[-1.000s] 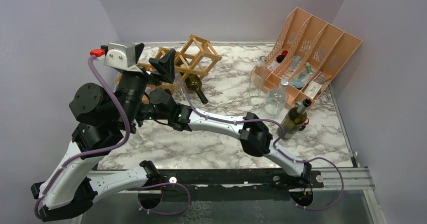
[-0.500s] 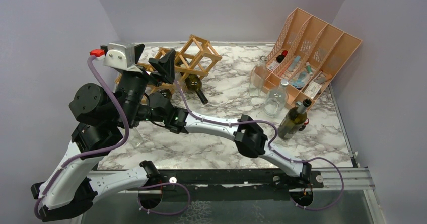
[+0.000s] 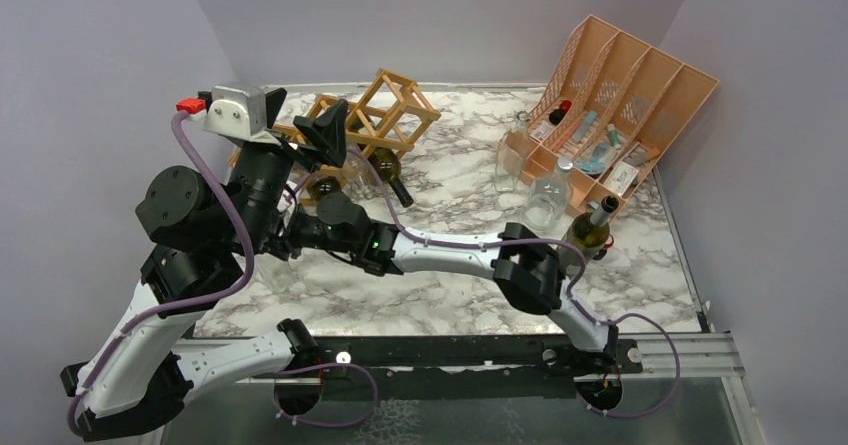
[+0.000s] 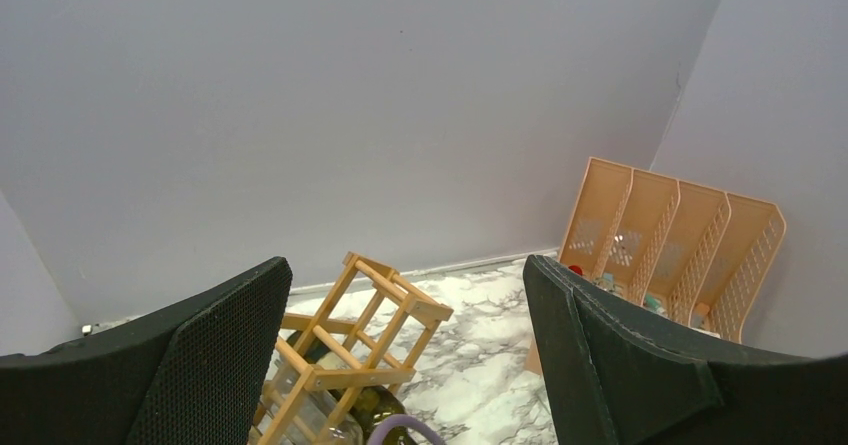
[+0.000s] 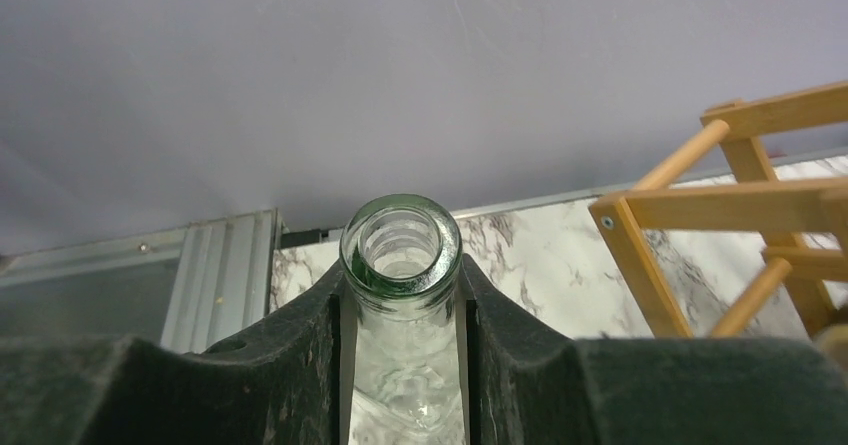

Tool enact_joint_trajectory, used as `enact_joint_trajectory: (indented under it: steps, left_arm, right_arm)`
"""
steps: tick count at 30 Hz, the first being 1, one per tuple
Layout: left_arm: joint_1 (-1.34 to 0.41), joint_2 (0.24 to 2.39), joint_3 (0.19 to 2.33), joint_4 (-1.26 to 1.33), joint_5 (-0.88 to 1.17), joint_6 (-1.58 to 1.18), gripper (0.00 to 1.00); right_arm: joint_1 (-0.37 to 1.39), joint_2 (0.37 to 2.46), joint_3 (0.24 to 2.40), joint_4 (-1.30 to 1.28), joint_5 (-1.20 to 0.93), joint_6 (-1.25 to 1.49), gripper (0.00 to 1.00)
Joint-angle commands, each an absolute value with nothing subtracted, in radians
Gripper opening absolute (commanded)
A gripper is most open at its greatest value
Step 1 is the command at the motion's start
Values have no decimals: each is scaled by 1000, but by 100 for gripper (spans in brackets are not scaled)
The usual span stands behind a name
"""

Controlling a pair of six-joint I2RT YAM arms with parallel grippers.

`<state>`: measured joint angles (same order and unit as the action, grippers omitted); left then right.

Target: Put the wine bottle on the wine rack

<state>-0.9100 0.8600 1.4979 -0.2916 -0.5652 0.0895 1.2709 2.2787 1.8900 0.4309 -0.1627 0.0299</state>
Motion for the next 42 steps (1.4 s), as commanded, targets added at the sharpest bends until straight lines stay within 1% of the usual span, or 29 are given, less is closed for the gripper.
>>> enact_joint_trajectory:
  steps: [1, 7, 14, 17, 25, 32, 35, 38, 42]
  left_arm:
    - [-909, 849, 1510, -301, -552, 78, 92]
    - [-908, 839, 1476, -302, -560, 70, 92]
    - [-908, 830, 1408, -300, -565, 65, 95]
    - [-909, 818, 1368, -300, -563, 59, 99]
    - [-908, 790, 1231, -276, -599, 25, 99]
    - [-908, 799, 1086, -250, -550, -46, 99]
    - [-909, 796, 962, -157, -475, -46, 99]
    - [-908, 775, 818, -13, -337, -17, 99]
    - [-908, 765, 677, 141, -153, 13, 99]
  right_arm:
    - [1280, 2095, 1740, 599, -104, 13, 7]
    - [1280, 1873, 1452, 658, -75, 14, 1]
    - [1279, 1627, 1209, 600, -4, -9, 1]
    - [1280, 1531, 1122, 546, 80, -17, 1]
    - [1280, 1284, 887, 438, 387, 13, 1]
    - [1281, 1128, 832, 327, 719, 52, 1]
    - [1280, 1091, 830, 298, 825, 64, 1]
    - [1280, 1052, 831, 284, 872, 56, 1]
    - [1281, 1004, 841, 263, 868, 42, 1]
